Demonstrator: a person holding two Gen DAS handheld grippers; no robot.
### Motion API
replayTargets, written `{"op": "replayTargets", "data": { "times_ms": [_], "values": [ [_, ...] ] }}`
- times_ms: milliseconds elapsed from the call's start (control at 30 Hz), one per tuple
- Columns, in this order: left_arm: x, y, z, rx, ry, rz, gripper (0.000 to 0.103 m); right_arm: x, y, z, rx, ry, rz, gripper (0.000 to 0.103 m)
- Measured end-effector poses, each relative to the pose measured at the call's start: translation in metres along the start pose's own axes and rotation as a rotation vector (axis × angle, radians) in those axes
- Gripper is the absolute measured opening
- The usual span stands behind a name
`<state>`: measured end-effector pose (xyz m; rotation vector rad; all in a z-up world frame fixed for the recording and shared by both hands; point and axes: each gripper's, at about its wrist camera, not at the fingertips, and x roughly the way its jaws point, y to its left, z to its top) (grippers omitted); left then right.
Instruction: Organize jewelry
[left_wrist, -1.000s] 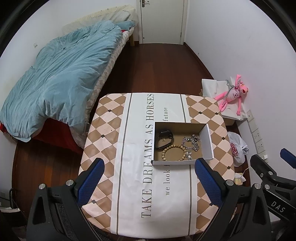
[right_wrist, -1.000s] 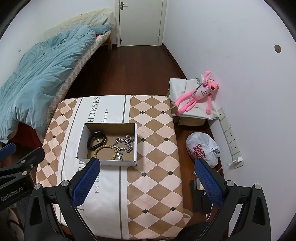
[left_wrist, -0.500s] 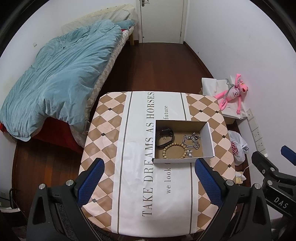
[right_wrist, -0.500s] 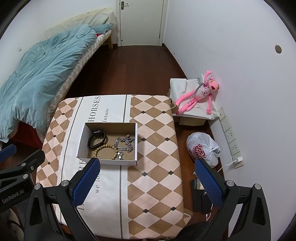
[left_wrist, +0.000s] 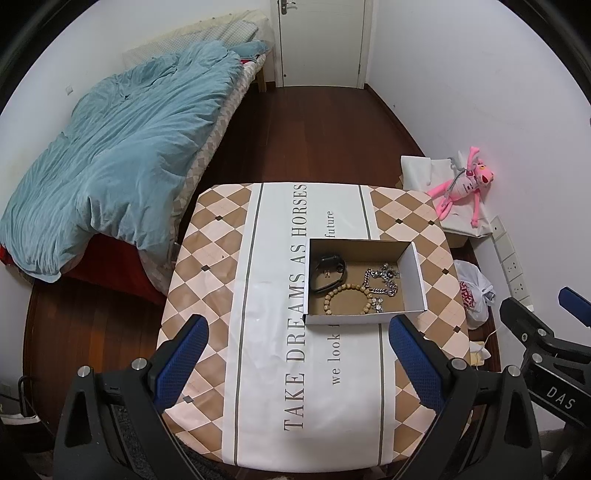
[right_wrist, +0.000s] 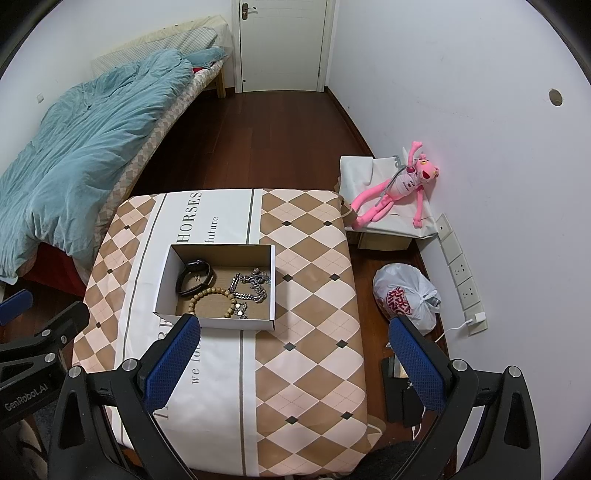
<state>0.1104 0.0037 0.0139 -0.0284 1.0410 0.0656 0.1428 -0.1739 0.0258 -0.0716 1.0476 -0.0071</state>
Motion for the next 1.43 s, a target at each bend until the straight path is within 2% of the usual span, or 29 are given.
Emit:
{"op": "replayTargets", "data": {
  "times_ms": [1433],
  "values": [
    [-0.011,0.000,0.000,-0.004,-0.007,-0.016,0.100,-0.005,-0.001,0.000,-0.002,-0.004,0.001,0.103]
  ]
}}
